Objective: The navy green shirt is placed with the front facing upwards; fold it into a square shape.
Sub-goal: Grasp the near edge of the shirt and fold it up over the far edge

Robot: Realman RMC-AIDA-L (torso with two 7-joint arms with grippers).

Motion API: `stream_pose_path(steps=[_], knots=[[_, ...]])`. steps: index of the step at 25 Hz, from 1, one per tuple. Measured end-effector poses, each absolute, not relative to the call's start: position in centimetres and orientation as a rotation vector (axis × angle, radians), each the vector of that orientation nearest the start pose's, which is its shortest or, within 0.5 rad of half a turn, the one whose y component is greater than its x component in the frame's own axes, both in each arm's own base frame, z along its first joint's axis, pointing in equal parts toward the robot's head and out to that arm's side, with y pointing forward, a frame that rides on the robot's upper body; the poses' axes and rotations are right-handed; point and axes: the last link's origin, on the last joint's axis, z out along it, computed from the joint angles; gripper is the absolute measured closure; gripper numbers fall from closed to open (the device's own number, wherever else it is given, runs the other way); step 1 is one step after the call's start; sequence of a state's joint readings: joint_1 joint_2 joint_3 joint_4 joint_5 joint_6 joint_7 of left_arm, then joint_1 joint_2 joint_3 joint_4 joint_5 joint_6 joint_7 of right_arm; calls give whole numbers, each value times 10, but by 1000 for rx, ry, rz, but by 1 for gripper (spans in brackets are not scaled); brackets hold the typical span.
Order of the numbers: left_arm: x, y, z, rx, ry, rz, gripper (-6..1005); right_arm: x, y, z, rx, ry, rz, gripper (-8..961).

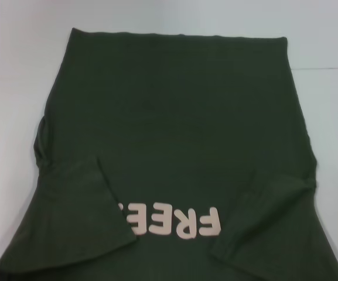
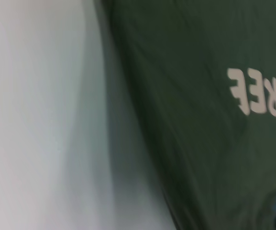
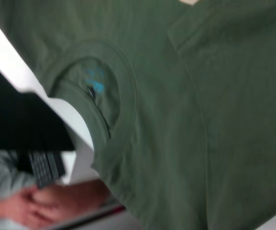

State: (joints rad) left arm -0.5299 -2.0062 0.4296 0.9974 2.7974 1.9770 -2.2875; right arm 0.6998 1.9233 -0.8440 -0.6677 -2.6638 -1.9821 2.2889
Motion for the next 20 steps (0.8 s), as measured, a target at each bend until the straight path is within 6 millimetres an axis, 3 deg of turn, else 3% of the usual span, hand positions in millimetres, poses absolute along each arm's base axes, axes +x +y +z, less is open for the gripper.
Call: stream_pose_path(steps=[11, 15, 20], knots=[[-326, 247, 82, -2425, -2033, 260, 906, 285, 283, 34, -2836, 1831, -786, 932], [-324, 249, 82, -2438, -2022, 212, 904, 282, 286, 34, -2845, 1830, -712, 931], [-311, 263, 83, -2501, -1959, 50, 901, 276, 296, 42, -2872, 1817, -491, 930]])
